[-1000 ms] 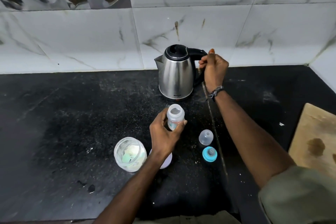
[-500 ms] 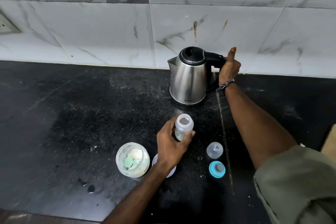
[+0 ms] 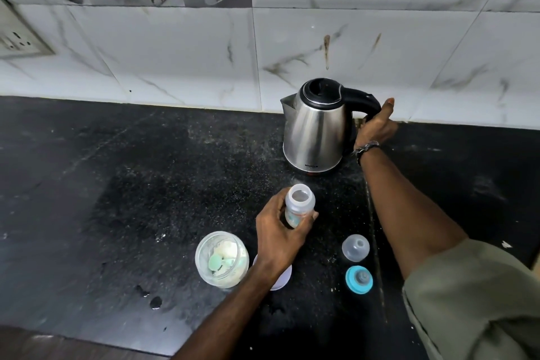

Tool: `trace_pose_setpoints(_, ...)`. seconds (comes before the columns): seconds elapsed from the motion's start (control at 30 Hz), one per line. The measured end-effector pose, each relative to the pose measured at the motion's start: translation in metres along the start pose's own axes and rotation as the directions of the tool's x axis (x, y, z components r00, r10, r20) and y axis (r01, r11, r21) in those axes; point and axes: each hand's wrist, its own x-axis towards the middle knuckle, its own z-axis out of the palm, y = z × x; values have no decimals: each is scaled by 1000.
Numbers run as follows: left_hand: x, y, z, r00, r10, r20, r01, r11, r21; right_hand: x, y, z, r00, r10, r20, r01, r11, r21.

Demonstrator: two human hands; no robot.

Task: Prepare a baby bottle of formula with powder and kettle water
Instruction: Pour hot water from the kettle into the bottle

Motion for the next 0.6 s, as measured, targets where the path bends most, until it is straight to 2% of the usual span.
trace_pose_setpoints(0.17, -2, 3, -1, 1000, 29, 12, -30, 999, 13, -9, -6, -4, 1000, -3, -29, 3, 1000, -7)
trace_pose_setpoints(0.37, -8, 7, -6, 998, 61, 36, -61, 998, 15, -15, -22, -23, 1000, 12, 11, -14, 987, 157)
trace_pose_setpoints(0.5, -17, 11, -12, 993, 106, 57, -107, 994, 23, -22, -56, -40, 999, 18, 47, -29, 969, 247)
trace_pose_setpoints(0.6, -21, 12, -14, 992, 108, 65, -109, 994, 13, -33, -87, -50, 990, -48, 129, 3, 945, 326)
